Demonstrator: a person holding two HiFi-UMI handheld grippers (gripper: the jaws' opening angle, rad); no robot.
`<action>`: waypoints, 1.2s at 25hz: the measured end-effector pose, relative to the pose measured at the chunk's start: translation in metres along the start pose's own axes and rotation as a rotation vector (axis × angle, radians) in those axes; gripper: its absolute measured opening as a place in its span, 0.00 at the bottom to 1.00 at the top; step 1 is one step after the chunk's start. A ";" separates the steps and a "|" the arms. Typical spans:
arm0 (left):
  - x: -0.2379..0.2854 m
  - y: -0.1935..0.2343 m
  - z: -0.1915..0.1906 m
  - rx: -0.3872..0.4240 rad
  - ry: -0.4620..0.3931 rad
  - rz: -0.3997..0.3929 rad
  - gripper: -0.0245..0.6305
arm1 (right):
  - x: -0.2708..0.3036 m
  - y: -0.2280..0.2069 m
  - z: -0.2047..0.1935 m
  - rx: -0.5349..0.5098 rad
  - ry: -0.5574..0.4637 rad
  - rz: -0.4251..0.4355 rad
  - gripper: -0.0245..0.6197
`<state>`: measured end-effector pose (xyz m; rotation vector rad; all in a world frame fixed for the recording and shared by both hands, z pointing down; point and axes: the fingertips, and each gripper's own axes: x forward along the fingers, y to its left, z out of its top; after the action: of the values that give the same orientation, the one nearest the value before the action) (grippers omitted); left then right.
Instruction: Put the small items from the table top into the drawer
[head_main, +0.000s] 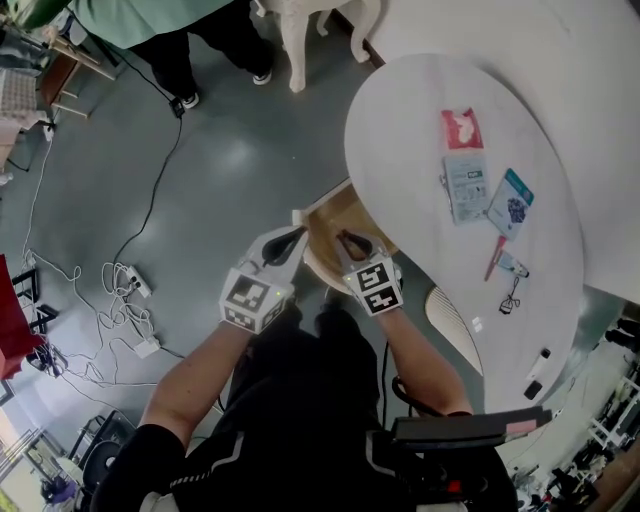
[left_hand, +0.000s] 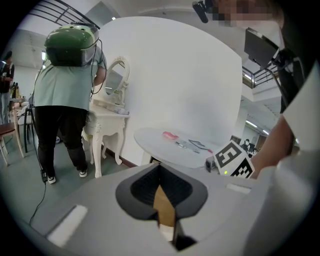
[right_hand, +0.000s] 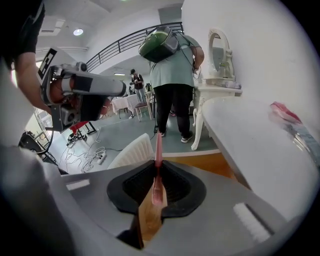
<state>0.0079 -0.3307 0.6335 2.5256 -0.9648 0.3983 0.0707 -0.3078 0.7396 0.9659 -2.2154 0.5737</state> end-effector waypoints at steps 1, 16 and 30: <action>0.001 0.001 -0.002 -0.001 -0.001 0.003 0.04 | 0.005 -0.001 -0.003 -0.010 0.016 0.002 0.12; 0.015 0.016 -0.033 0.009 0.020 0.025 0.04 | 0.058 -0.017 -0.045 -0.097 0.220 0.008 0.12; 0.010 0.038 -0.046 -0.010 0.019 0.060 0.04 | 0.107 -0.032 -0.072 -0.181 0.372 0.004 0.12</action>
<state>-0.0167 -0.3408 0.6878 2.4846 -1.0353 0.4334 0.0672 -0.3357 0.8694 0.6982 -1.8991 0.4986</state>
